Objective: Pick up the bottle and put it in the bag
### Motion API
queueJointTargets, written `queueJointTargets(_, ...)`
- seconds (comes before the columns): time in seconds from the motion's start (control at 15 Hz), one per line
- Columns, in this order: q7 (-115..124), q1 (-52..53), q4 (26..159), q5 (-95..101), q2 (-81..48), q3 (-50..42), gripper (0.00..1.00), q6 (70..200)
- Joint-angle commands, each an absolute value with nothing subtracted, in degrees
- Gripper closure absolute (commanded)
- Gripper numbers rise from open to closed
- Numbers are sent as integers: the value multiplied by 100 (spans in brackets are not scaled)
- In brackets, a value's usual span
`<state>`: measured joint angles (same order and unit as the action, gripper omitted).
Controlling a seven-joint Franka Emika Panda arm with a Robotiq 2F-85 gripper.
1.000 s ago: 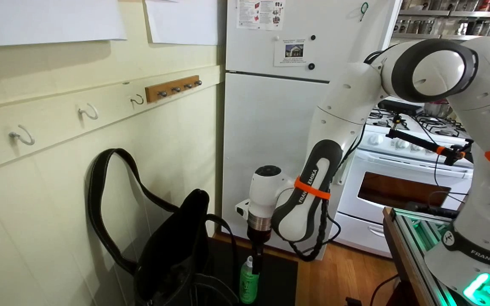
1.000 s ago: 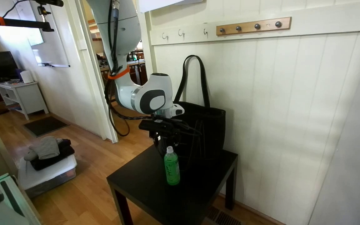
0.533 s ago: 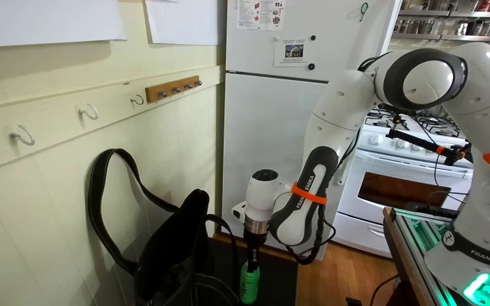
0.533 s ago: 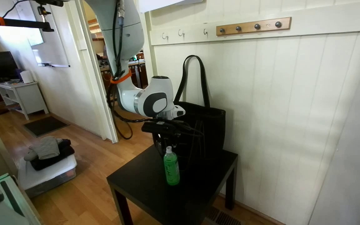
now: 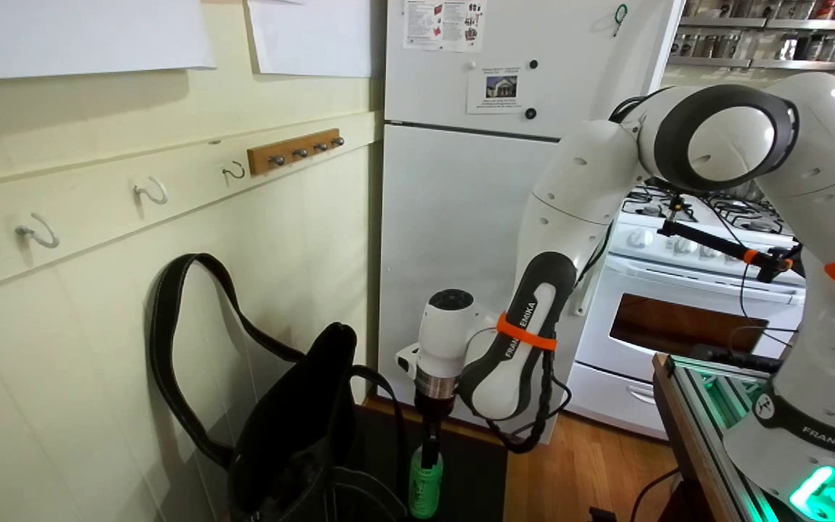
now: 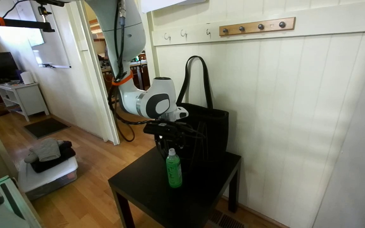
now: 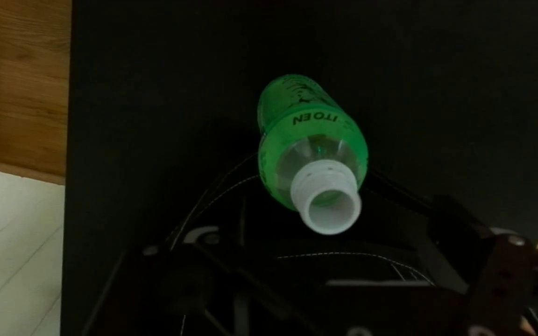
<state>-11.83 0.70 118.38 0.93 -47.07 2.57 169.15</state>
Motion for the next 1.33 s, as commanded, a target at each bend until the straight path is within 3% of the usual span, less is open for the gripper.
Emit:
queueJointTargets(0.0, -899, 161, 11823, 223, -4746, 189, 25, 16924)
queueJointTargets(0.53, -746, 266, 11845, 229, -4711, 93, 88, 16886)
queueJointTargets(0.6, -736, 270, 11846, 226, -4700, 87, 92, 16877)
queueJointTargets(1.27, -727, 522, 12652, 434, -3446, 0, 92, 16892)
